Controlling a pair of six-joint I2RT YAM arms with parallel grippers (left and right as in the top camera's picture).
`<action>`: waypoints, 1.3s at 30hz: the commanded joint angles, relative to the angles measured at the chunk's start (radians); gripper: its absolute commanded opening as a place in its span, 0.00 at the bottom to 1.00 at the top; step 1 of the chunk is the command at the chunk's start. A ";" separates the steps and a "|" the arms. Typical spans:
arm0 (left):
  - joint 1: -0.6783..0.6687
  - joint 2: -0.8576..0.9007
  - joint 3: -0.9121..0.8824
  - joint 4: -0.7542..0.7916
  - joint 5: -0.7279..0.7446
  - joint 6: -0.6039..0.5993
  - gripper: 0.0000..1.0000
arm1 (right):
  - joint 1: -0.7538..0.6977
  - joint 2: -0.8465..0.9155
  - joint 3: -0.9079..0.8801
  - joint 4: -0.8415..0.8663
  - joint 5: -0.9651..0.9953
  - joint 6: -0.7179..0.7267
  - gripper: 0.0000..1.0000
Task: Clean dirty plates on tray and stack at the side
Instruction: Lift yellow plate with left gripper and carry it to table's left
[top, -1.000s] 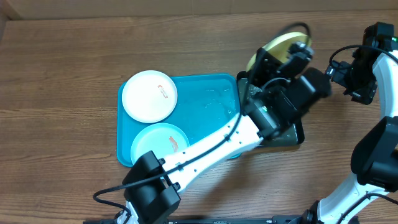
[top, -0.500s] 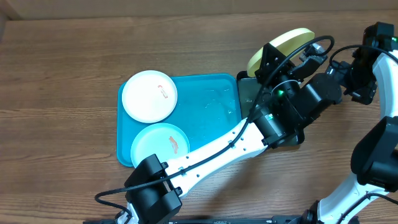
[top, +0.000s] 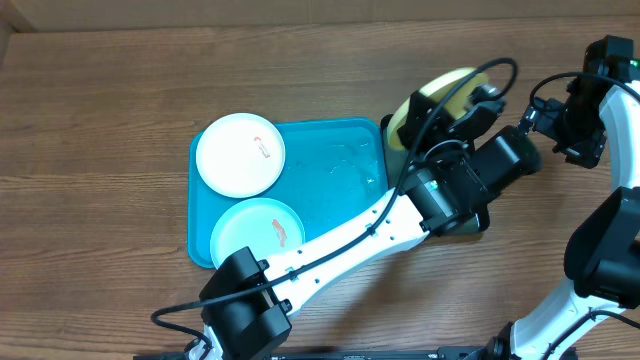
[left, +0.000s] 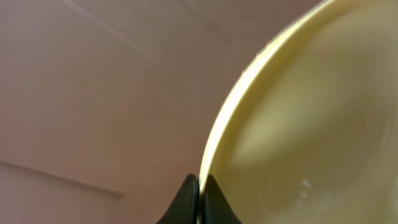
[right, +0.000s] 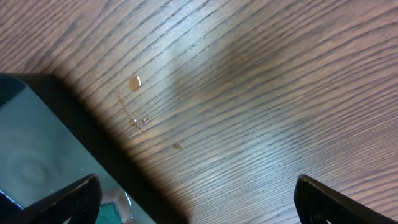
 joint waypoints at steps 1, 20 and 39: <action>0.045 0.012 0.014 -0.122 0.245 -0.434 0.04 | -0.003 -0.006 0.006 0.002 -0.002 0.004 1.00; 0.615 0.076 0.013 -0.286 1.667 -0.560 0.04 | -0.003 -0.006 0.006 0.002 -0.002 0.003 1.00; 1.362 0.076 0.013 -0.570 1.721 -0.509 0.04 | -0.003 -0.006 0.006 0.002 -0.002 0.004 1.00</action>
